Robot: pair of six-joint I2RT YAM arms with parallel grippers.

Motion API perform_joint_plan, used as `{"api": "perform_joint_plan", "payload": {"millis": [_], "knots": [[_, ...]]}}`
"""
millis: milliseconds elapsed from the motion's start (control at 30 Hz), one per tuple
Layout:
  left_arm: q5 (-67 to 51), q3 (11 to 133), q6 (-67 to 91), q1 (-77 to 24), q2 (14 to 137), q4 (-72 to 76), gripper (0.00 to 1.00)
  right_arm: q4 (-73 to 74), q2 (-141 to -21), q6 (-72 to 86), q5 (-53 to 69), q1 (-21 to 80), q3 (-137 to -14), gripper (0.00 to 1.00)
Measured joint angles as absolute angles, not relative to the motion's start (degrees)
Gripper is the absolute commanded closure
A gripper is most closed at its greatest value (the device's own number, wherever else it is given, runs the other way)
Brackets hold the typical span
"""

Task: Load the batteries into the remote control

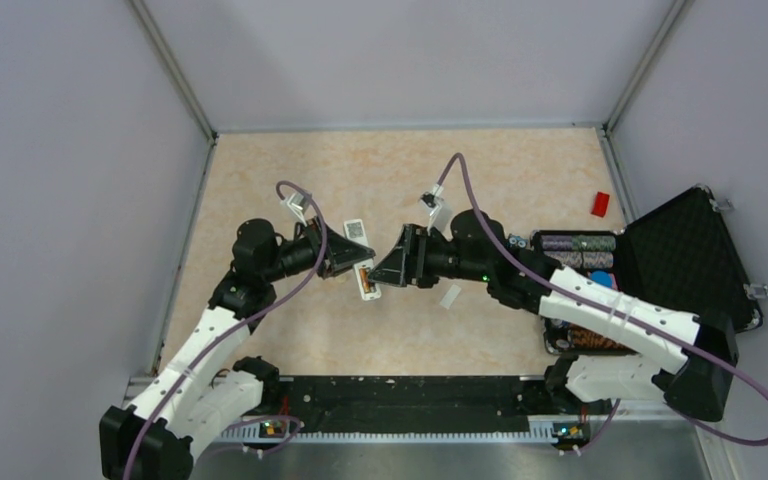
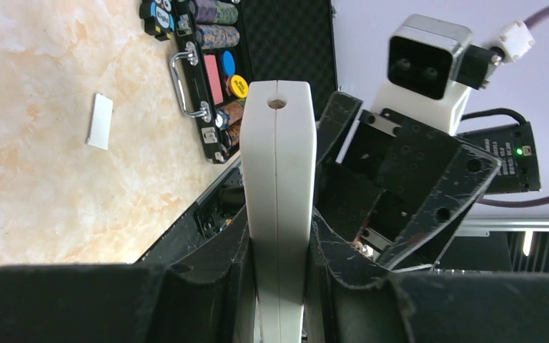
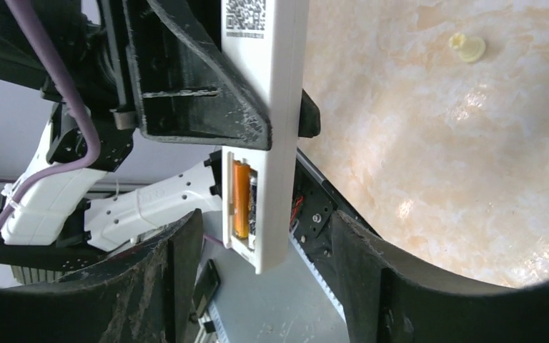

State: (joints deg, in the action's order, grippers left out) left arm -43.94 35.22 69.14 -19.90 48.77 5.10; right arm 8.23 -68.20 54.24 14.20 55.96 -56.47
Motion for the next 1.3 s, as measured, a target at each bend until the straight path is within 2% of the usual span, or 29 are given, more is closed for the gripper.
{"api": "perform_joint_plan", "payload": {"millis": [167,367,567,767,1033,1300], "knots": [[-42.09,35.22,66.78,-19.88,48.21,2.68,1.0,11.27,-63.92,54.24,10.87,55.96,-56.47,0.34],[-37.65,35.22,62.78,-19.88,46.52,-3.51,1.0,21.02,-60.23,54.87,0.19,55.96,-55.94,0.36],[-30.41,35.22,58.74,-19.86,42.44,-11.16,1.0,32.6,-61.12,57.34,-12.64,55.94,-51.92,0.28],[-24.21,35.18,56.73,-19.81,38.2,-14.9,1.0,36.71,-68.55,58.81,-20.03,55.94,-50.87,0.28],[-19.31,34.68,54.92,-19.81,37.78,-16.84,1.0,41.23,-87.26,66.19,-23.88,56.25,-55.24,0.32],[-18.48,34.37,53.8,-19.62,39.94,-16.95,1.0,42.83,-92.88,73.89,-26.41,56.62,-57.21,0.41]]}}
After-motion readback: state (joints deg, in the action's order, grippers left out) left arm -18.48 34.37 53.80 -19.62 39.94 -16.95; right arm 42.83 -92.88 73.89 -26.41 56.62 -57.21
